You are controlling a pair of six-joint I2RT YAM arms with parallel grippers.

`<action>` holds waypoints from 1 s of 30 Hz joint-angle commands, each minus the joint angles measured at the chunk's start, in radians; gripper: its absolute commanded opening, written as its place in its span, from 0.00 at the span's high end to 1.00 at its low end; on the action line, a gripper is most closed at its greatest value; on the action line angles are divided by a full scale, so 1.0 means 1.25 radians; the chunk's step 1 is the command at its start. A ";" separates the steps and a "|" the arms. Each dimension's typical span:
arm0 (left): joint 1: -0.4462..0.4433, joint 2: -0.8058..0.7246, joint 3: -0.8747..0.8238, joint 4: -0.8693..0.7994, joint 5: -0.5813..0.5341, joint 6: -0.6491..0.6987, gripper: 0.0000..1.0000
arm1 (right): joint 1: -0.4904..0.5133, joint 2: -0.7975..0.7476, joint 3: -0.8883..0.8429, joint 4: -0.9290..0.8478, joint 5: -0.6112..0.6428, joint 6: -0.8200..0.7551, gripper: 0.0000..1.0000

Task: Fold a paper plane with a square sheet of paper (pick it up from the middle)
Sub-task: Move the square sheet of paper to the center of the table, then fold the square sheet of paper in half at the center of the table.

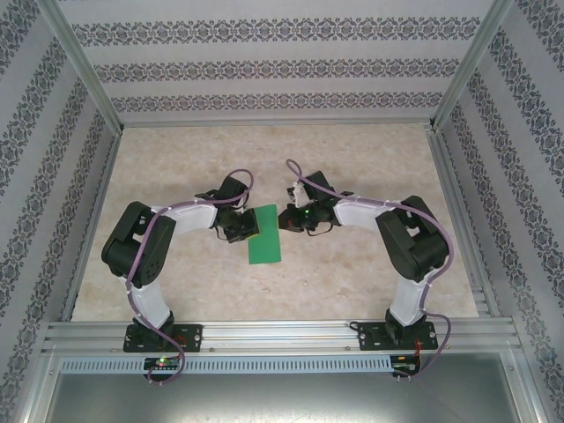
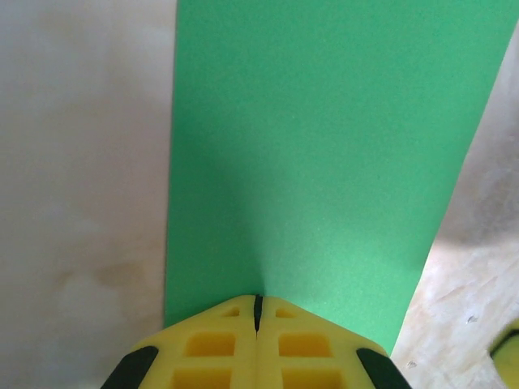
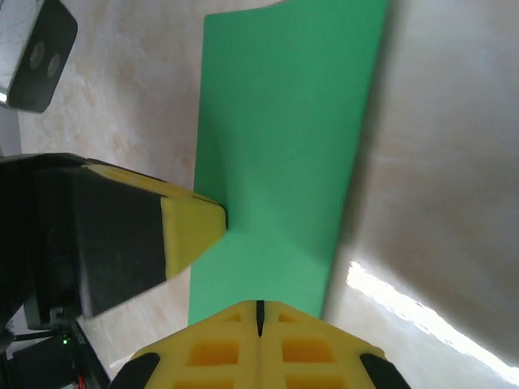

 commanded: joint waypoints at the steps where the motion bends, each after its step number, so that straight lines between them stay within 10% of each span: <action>1: 0.002 0.021 -0.031 -0.142 -0.048 -0.010 1.00 | 0.020 0.031 0.029 0.001 -0.006 0.018 1.00; 15: 0.004 0.028 0.084 0.099 0.165 0.031 0.85 | -0.001 -0.069 -0.121 0.130 0.060 0.151 1.00; 30: 0.001 0.155 0.157 0.073 0.184 0.062 0.95 | 0.038 0.020 -0.084 0.139 0.026 0.166 1.00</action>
